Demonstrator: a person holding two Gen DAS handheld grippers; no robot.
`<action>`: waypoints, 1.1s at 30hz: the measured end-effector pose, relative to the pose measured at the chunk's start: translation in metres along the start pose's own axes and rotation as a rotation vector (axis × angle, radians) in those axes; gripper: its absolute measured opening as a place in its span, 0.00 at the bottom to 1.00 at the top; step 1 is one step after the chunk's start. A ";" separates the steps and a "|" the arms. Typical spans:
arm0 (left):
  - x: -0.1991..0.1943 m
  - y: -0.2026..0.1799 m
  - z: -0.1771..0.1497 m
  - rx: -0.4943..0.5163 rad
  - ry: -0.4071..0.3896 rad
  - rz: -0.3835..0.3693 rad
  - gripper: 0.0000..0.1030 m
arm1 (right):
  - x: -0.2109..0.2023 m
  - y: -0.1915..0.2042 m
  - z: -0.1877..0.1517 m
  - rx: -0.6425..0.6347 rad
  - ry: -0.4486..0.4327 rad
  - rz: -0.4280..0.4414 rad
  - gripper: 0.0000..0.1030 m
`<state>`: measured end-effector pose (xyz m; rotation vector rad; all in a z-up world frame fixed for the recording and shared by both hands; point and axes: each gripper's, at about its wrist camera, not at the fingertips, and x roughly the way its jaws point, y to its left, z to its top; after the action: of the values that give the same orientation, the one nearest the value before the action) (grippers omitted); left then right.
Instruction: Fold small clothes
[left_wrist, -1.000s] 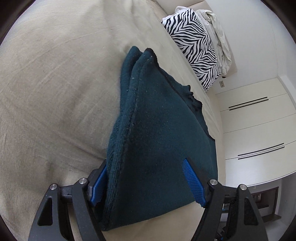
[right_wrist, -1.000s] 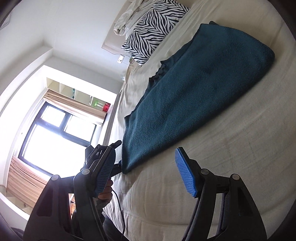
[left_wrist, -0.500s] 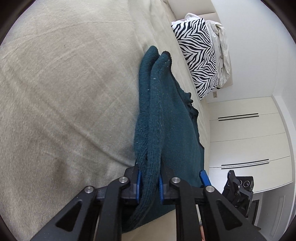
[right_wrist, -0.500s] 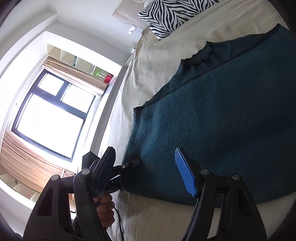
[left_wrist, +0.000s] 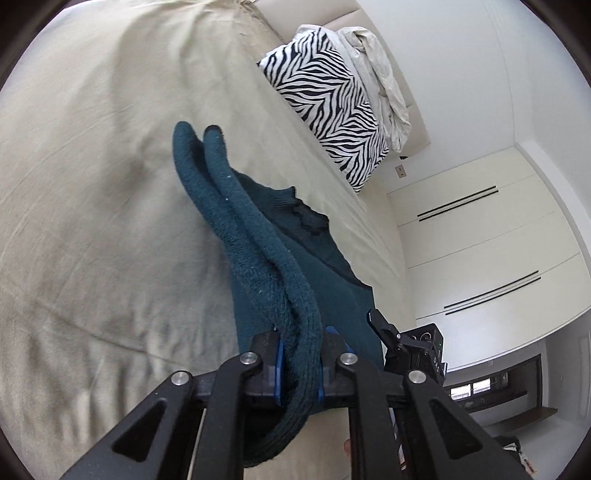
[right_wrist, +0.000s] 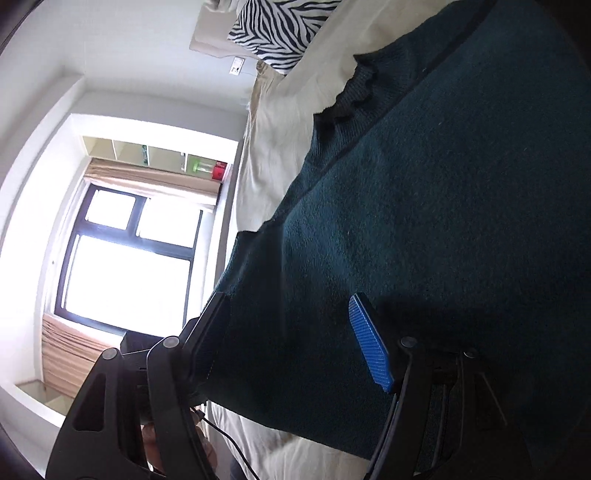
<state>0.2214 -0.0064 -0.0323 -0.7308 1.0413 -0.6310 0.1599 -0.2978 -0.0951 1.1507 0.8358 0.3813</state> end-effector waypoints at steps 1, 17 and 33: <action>0.005 -0.016 0.000 0.031 0.004 -0.002 0.13 | -0.012 -0.001 0.005 0.013 -0.026 0.020 0.65; 0.152 -0.148 -0.055 0.306 0.149 -0.082 0.44 | -0.126 -0.090 0.069 0.243 -0.121 0.118 0.71; 0.109 -0.075 -0.050 0.267 0.118 0.007 0.45 | -0.075 -0.029 0.071 -0.063 -0.011 -0.340 0.11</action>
<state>0.2077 -0.1466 -0.0468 -0.4612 1.0422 -0.7974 0.1599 -0.4037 -0.0812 0.9303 0.9833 0.1196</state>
